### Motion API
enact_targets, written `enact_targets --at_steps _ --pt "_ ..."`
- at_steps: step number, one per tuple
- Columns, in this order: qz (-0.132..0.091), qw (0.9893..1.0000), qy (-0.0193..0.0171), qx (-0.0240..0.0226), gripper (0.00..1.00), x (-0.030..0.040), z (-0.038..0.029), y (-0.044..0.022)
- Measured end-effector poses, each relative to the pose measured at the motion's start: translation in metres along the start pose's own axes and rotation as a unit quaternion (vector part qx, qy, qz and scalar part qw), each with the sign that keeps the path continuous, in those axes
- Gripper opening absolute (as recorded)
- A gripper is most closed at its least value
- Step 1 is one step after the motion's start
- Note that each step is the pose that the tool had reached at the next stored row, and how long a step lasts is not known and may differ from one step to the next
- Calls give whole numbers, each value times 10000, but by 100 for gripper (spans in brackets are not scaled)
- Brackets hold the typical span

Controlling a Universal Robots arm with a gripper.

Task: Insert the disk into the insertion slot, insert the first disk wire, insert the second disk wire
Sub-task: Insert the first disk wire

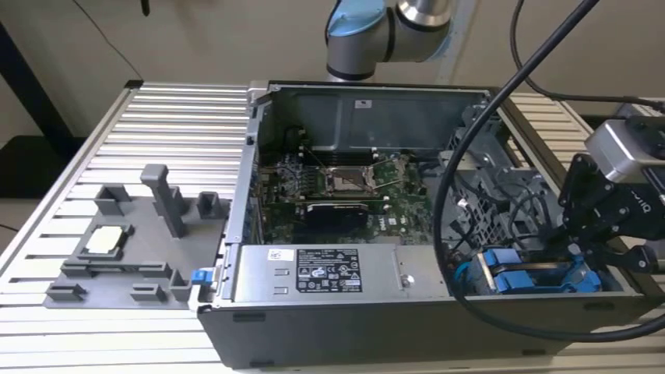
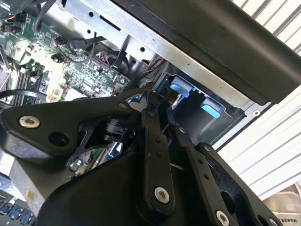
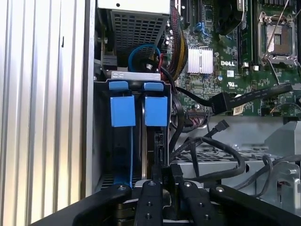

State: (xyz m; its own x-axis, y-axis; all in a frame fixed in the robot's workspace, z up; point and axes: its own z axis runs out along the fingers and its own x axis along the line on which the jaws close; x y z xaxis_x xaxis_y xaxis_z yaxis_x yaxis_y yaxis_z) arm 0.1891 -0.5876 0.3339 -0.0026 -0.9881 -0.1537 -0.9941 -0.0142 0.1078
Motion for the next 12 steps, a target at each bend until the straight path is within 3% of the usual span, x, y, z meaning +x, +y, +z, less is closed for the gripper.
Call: enact_targets --at_steps 4,12 --pt "2 10000 13 -2 19 4 30 -3" --pt "1 10000 4 -2 21 8 51 -6"
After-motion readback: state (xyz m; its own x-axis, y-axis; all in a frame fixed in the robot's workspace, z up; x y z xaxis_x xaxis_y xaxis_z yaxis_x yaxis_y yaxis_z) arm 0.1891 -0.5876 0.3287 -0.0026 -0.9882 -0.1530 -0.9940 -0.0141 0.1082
